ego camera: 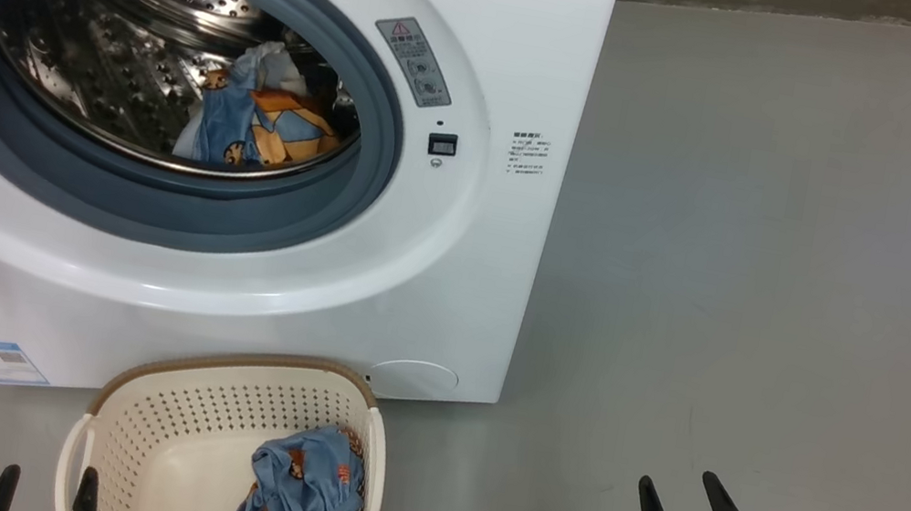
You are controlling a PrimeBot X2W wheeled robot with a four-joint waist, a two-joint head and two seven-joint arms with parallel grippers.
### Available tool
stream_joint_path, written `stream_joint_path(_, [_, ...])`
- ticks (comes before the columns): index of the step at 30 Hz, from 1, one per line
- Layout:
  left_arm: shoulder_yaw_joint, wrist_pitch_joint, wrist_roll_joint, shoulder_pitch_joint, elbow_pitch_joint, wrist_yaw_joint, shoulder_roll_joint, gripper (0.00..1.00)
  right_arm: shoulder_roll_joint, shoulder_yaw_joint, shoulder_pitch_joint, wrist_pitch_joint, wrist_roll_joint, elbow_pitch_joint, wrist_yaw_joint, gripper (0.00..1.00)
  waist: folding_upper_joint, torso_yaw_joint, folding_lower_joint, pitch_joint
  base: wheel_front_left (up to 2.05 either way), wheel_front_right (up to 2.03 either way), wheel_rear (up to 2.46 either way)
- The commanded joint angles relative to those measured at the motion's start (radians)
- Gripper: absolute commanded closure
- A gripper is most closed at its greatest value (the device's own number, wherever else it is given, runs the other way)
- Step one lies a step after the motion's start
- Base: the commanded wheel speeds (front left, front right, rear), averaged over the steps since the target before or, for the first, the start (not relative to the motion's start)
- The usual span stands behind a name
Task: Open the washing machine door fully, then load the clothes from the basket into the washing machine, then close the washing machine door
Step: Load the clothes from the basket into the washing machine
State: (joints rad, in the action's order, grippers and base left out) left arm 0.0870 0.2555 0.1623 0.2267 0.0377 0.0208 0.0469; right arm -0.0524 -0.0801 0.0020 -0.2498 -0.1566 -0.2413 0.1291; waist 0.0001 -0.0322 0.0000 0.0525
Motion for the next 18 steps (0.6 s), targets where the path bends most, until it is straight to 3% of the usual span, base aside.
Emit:
stream_joint_path(1, [0.029,0.006,-0.008,-0.013,-0.016,-0.004,0.003,0.00,-0.003,-0.019,-0.008,-0.012,0.018,0.027,0.002,0.00,-0.0001,0.000,0.0000,0.001,0.00,0.00,0.00])
stream_joint_path(18, [0.031,0.006,0.005,-0.044,-0.018,0.012,0.003,0.00,0.000,-0.011,-0.016,-0.012,0.022,0.033,0.002,0.00,-0.0001,0.000,0.0000,0.056,0.00,0.00,0.00])
